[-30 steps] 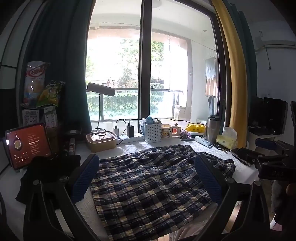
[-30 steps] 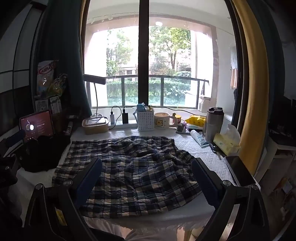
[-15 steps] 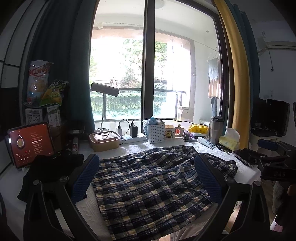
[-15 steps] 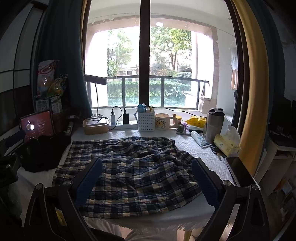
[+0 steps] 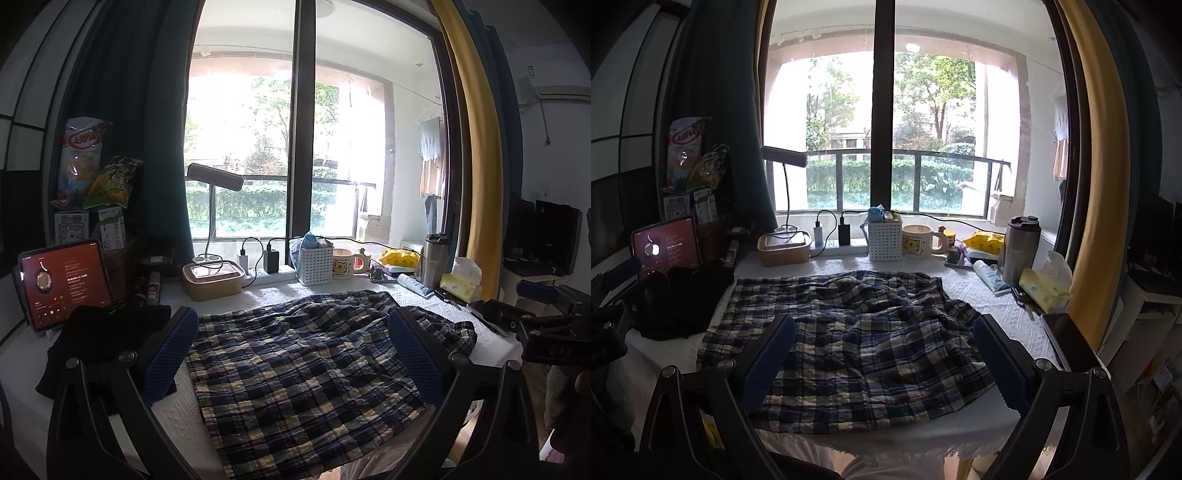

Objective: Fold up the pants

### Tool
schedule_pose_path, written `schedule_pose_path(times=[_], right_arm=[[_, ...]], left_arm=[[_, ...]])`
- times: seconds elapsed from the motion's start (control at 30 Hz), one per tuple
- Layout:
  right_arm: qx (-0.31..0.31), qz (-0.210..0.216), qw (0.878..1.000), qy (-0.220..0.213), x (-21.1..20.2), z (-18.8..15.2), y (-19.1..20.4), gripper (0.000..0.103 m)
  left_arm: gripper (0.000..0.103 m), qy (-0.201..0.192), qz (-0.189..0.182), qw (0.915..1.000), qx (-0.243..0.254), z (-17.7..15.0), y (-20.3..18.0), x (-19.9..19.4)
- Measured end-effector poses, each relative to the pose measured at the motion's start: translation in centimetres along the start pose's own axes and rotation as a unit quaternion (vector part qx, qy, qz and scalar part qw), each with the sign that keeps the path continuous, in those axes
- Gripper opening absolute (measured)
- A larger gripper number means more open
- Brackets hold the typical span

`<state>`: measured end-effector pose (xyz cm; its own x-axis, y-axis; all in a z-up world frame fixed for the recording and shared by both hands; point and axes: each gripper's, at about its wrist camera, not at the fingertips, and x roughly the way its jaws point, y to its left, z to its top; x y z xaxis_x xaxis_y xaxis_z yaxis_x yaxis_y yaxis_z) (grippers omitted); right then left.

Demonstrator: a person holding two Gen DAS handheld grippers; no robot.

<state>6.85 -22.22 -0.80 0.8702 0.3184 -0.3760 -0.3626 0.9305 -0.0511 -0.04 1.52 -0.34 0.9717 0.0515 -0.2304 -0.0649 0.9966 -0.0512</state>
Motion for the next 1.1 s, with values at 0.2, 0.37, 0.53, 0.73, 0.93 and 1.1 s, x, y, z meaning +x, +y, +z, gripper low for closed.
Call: schedule_pose_path(times=[0.2,0.37,0.53,0.73,0.93,1.1], right_arm=[[-0.001,-0.001,1.0,0.001,0.01,-0.05,0.04,0.098],[0.0,0.0,1.0,0.001,0.0,-0.05,0.01,0.098],[0.0,-0.001,1.0,0.001,0.01,-0.12,-0.02,0.098],[0.001,-0.002,1.0,0.002,0.03,-0.28,-0.05,0.098],[0.001,-0.001,1.0,0.002,0.04,-0.31,-0.11,0.098],[0.002,-0.001,1.0,0.002,0.05,-0.29,-0.11,0.098]], left_arm=[[0.101,0.001,0.0,1.0,0.0,0.07,0.27,-0.01],[0.101,0.001,0.0,1.0,-0.001,0.07,0.28,-0.01],[0.101,0.0,0.001,1.0,0.0,0.07,0.29,-0.01],[0.101,0.001,0.001,1.0,0.0,0.03,0.29,-0.04],[0.101,0.0,0.001,1.0,0.0,0.01,0.37,-0.05],[0.101,0.001,0.001,1.0,0.0,0.03,0.35,-0.05]])
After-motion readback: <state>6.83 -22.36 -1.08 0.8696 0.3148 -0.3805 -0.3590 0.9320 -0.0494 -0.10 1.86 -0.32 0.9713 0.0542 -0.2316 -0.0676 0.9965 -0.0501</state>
